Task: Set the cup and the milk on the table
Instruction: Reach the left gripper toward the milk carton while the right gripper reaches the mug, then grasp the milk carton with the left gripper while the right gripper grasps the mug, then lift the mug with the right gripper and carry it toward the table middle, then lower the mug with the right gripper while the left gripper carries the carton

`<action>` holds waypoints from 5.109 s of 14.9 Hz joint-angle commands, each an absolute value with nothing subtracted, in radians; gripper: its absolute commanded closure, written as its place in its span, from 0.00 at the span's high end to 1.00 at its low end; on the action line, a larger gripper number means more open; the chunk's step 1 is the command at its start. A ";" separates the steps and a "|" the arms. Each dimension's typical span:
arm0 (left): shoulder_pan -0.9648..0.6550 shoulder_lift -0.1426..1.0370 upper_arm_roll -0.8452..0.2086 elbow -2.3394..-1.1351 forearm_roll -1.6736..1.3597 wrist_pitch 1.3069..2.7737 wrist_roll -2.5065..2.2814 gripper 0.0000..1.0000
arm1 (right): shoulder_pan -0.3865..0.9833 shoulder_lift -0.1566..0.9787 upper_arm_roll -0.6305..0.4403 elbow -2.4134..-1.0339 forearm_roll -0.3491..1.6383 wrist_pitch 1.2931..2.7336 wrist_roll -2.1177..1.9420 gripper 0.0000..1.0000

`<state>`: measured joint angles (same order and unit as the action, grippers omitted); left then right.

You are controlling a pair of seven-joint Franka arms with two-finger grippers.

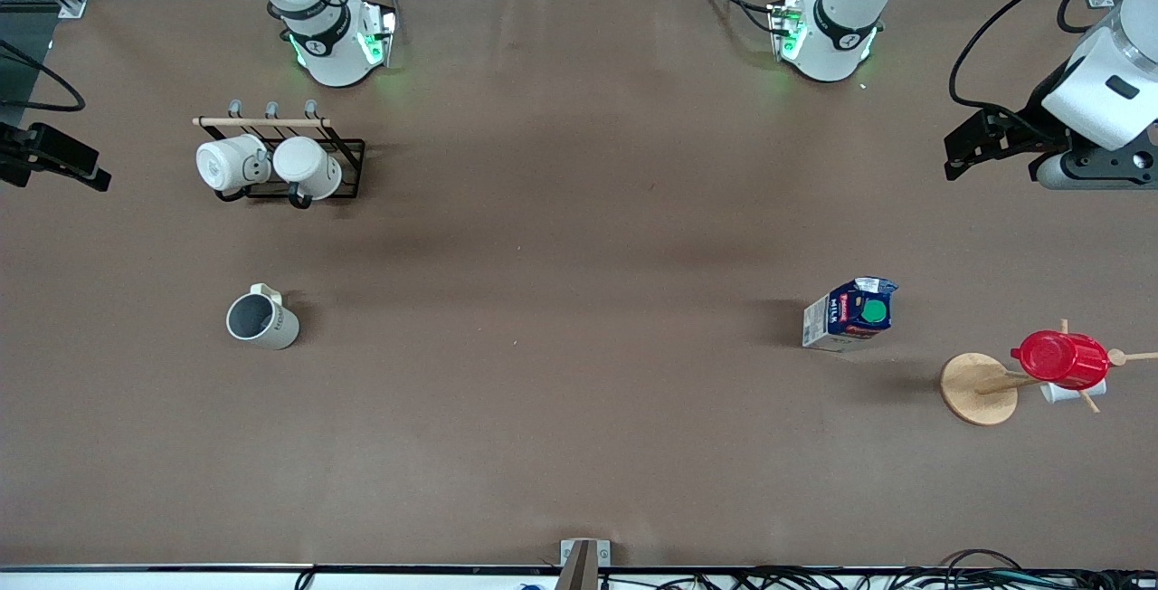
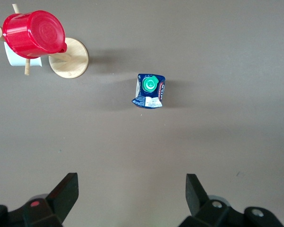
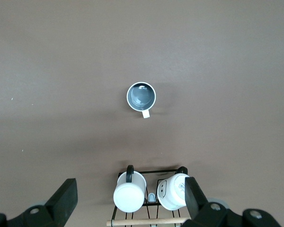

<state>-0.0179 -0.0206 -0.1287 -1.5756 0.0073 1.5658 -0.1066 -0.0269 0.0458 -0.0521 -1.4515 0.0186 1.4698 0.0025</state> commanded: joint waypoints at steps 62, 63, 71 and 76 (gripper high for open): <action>-0.044 0.290 -0.202 -1.465 0.025 1.681 -0.137 0.38 | 0.396 0.676 0.259 -1.493 -0.170 2.141 1.143 0.00; -0.044 0.290 -0.202 -1.465 0.025 1.681 -0.137 0.38 | 0.416 0.683 0.259 -1.491 -0.175 2.144 1.155 0.00; -0.100 0.322 -0.250 -1.425 0.026 1.683 -0.274 0.38 | 0.474 0.713 0.259 -1.499 -0.192 2.212 1.187 0.04; -0.202 0.357 -0.250 -1.414 0.028 1.697 -0.448 0.38 | 0.480 0.730 0.259 -1.499 -0.205 2.215 1.189 0.37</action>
<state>-0.1663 0.3307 -0.2498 -1.4505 0.0167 1.7047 -0.3853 0.4790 0.7200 0.2594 -1.5105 -0.1711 2.2104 1.1656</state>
